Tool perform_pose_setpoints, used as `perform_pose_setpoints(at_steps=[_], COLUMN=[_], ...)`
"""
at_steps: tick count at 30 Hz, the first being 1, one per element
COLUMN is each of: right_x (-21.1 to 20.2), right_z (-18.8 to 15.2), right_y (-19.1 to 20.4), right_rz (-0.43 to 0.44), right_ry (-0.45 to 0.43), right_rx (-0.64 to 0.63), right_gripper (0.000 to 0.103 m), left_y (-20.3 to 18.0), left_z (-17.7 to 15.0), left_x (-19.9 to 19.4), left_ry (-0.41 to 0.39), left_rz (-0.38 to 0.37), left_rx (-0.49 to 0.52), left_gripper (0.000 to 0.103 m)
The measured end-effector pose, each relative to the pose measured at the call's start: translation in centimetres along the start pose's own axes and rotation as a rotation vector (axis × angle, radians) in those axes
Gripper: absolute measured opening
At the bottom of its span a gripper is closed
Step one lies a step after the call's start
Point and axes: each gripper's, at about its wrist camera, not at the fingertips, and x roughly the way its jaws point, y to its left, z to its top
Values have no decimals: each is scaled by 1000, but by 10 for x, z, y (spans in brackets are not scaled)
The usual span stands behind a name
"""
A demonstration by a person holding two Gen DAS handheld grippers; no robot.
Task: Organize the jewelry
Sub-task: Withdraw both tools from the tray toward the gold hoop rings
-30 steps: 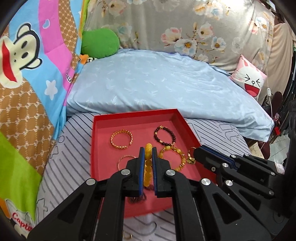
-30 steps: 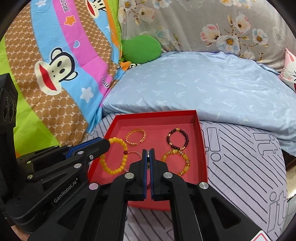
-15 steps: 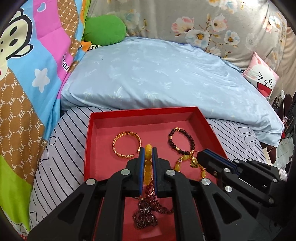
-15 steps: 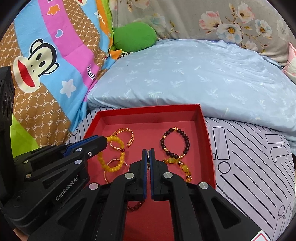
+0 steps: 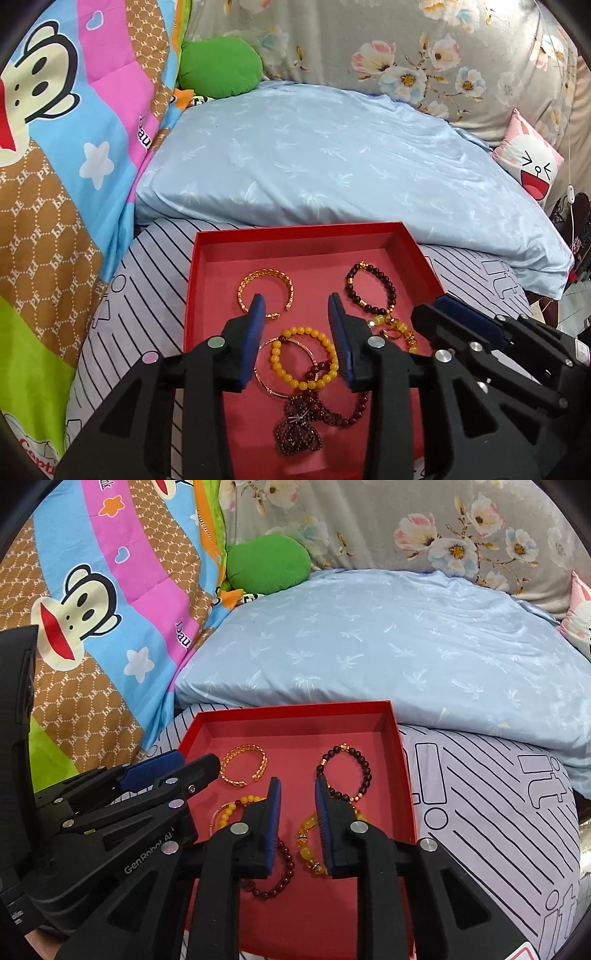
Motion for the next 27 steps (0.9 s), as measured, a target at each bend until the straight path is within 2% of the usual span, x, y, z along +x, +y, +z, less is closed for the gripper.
perform_pose_setpoints(at_steps=[6, 10, 13, 20, 27], right_x=[-23, -43, -56, -80, -98], right_z=[-6, -17, -29, -75, -120], right_y=[7, 9, 7, -4, -9], right_rz=[5, 15, 18, -3, -32], right_ry=[-21, -33, -34, -5, 36], right_rx=[-10, -13, -3, 25, 23], right_gripper=[21, 29, 29, 29, 29], left_y=[-3, -1, 4, 26, 31], left_z=[-4, -11, -22, -53, -98], left_x=[-19, -38, -54, -79, -93], left_ry=[-13, -27, -30, -16, 25], left_rz=[3, -1, 17, 28, 51], left_rx=[12, 20, 34, -36, -47], left_gripper=[33, 35, 36, 37, 37])
